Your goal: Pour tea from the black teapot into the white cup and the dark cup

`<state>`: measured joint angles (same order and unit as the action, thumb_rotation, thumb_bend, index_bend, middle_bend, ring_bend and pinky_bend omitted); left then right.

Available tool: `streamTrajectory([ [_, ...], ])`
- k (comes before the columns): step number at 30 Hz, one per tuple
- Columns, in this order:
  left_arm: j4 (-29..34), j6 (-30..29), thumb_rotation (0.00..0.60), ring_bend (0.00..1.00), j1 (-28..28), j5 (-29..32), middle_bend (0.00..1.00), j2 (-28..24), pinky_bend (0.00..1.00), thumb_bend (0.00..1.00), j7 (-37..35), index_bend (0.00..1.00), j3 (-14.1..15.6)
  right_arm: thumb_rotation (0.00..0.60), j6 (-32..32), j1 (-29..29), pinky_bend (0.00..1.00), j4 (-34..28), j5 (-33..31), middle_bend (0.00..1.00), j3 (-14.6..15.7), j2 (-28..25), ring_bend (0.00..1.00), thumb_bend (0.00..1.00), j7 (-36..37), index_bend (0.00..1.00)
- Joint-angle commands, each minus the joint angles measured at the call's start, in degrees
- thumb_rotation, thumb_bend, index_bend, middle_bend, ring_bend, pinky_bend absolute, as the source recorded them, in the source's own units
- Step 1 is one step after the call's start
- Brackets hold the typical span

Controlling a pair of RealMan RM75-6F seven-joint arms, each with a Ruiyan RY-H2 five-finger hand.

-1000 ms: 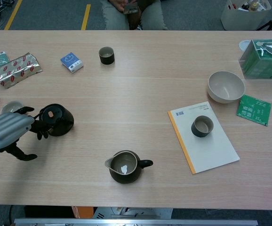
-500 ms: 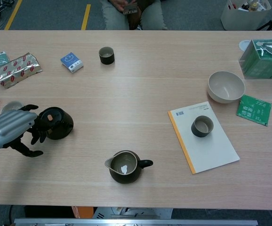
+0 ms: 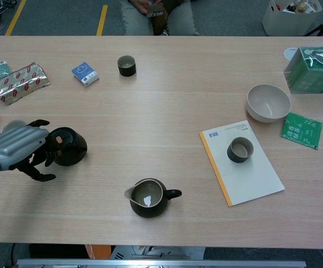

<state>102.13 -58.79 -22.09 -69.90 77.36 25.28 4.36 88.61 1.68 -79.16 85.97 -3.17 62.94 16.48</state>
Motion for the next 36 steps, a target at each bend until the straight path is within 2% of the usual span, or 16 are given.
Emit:
streamTrajectory([
  [1,0.07,-0.13,0.518,0.69,-0.15,0.12,0.91,0.04,0.0,0.17,0.08,0.75,-0.17,0.6,-0.01,0.0,0.22,0.0,-0.03,0.32,-0.03,-0.01,0.18,0.12,-0.04,0.36],
  [8,0.22,-0.16,0.332,0.73,-0.66,0.39,0.94,0.14,0.0,0.17,-0.62,0.81,-0.78,0.6,-0.18,-0.03,0.22,0.0,-0.27,0.32,-0.14,0.04,0.18,0.12,-0.11,0.36],
  [10,0.11,-0.14,0.262,0.73,-0.78,0.47,0.94,0.19,0.0,0.16,-0.88,0.82,-0.91,0.6,-0.21,-0.04,0.22,-0.02,-0.33,0.32,-0.19,0.01,0.18,0.12,-0.12,0.36],
  [13,-0.05,-0.11,0.205,0.73,-0.87,0.73,0.94,0.32,0.0,0.15,-1.72,0.83,-1.17,0.6,-0.17,-0.03,0.22,-0.07,-0.38,0.32,-0.26,-0.04,0.18,0.12,-0.12,0.36],
  [18,-0.61,-0.82,0.156,0.74,-0.69,0.99,0.95,0.82,0.0,0.14,-2.68,0.85,-1.6,0.6,-0.23,-0.06,0.22,-0.19,-0.45,0.32,-0.32,-0.04,0.18,0.12,-0.27,0.36],
  [29,-1.12,-6.63,0.152,0.8,1.02,-1.27,1.0,1.41,0.0,0.14,-6.41,0.91,-3.95,0.6,-0.28,-0.3,0.22,-0.72,-0.17,0.32,-0.39,-0.17,0.18,0.12,-0.78,0.36],
  [36,-2.5,-11.82,0.1,0.84,2.46,-3.37,1.0,1.89,0.0,0.14,-9.18,0.95,-6.25,0.6,-0.25,-0.45,0.21,-1.15,0.03,0.32,-0.41,-0.23,0.18,0.12,-1.16,0.36],
])
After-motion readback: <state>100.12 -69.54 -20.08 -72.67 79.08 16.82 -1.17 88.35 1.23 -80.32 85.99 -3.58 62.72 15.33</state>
